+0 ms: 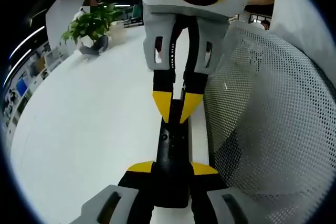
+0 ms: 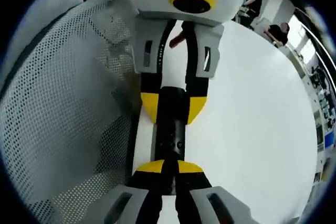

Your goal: Press the specified remote control buttons in sequence, fully releasing each button before pressing the next.

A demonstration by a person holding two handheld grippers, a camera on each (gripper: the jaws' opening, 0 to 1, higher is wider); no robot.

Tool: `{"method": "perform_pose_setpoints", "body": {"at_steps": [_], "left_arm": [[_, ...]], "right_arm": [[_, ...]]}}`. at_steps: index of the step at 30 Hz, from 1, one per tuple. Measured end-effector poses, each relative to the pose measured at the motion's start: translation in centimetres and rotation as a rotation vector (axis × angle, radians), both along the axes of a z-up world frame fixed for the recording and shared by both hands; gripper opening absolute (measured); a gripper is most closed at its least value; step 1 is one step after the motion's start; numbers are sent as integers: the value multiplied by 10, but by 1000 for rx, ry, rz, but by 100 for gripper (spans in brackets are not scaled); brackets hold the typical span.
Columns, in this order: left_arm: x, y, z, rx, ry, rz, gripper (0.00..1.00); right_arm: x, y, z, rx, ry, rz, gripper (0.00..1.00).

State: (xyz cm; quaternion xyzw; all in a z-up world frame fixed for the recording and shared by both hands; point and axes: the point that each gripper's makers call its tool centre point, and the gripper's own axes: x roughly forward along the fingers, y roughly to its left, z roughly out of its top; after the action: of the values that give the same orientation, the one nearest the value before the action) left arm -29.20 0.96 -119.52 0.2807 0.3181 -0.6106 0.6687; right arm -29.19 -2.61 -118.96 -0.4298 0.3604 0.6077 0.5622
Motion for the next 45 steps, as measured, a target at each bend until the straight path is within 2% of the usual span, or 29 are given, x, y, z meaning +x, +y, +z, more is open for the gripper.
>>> {"method": "perform_pose_setpoints", "body": {"at_steps": [3, 4, 5, 7, 13, 16, 19, 22, 24, 25, 26, 29, 33, 36, 38, 39, 41, 44, 45], "left_arm": [[0, 0, 0, 0, 1, 0, 24], [0, -1, 0, 0, 0, -1, 24], [0, -1, 0, 0, 0, 0, 24], [0, -1, 0, -1, 1, 1, 24], [0, 0, 0, -2, 1, 2, 24], [1, 0, 0, -2, 2, 0, 24], [1, 0, 1, -3, 3, 1, 24], [1, 0, 1, -4, 3, 1, 24], [1, 0, 1, -5, 3, 1, 24], [1, 0, 1, -6, 3, 2, 24], [1, 0, 1, -7, 3, 3, 24], [1, -1, 1, -8, 3, 4, 24], [1, -1, 1, -9, 1, 4, 24], [1, -1, 1, -8, 3, 7, 24], [1, -1, 0, -9, 1, 11, 24], [1, -1, 0, -10, 2, 14, 24], [1, -1, 0, -14, 1, 21, 25], [1, -2, 0, -18, 0, 26, 25], [1, -2, 0, -18, 0, 26, 25]], "right_arm": [[2, 0, 2, 75, 99, -165, 4], [3, -1, 2, 95, 98, -156, 4], [3, -1, 2, 113, 56, -92, 4], [1, -2, 3, 147, 13, -63, 4], [1, -1, 5, 235, 23, -121, 4], [0, 2, 5, 249, 10, -97, 4], [0, 4, 5, 222, -5, -52, 4], [-1, 4, 4, 133, -58, 43, 3], [-1, 3, 3, 49, -64, 49, 3], [-1, 3, 3, 36, -64, 51, 3], [-1, 4, 2, 6, -53, 46, 3], [0, 4, 1, -12, -20, -16, 3], [2, 3, 1, 28, 51, -149, 3], [1, 2, 2, 52, 35, -159, 3], [1, 3, 3, 101, 19, -159, 3], [1, 3, 4, 154, -1, -165, 3], [0, 3, 5, 228, -58, -138, 3], [-3, 4, 4, 261, -119, -55, 1], [-5, 4, 4, 247, -139, 0, 0]]}}
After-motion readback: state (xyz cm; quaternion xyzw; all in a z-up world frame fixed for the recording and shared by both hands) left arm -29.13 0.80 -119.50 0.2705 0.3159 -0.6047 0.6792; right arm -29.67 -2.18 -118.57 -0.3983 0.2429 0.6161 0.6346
